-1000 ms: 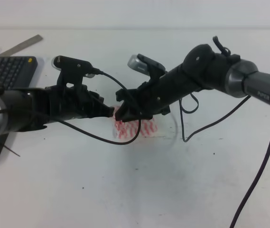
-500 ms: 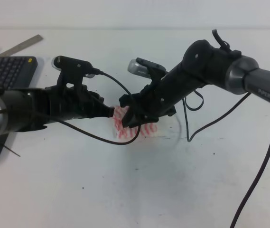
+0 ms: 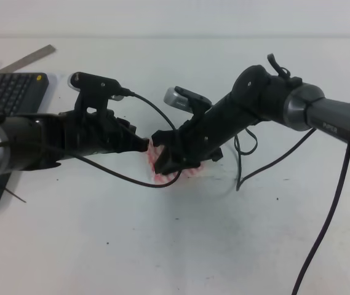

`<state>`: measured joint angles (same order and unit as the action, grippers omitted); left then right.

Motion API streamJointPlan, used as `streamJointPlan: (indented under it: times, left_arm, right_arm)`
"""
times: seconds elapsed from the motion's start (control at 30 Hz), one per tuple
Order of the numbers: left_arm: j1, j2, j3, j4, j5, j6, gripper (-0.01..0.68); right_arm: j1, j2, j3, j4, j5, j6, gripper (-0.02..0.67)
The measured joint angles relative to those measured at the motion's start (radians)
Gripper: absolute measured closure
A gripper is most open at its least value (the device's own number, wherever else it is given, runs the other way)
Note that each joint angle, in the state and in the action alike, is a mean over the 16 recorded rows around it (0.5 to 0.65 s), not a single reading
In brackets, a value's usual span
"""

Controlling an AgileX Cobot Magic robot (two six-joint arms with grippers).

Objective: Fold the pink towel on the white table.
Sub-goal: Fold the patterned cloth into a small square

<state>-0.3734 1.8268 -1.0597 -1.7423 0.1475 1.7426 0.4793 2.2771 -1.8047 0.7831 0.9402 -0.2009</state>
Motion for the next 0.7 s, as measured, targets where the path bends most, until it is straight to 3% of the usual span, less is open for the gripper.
streamJointPlan:
  times: [0.7]
  left_arm:
    - [0.006,0.045,-0.049,0.001,0.161,-0.089,0.631]
  right_arm:
    - [-0.087,-0.021,-0.032,-0.024,0.036,0.014,0.546]
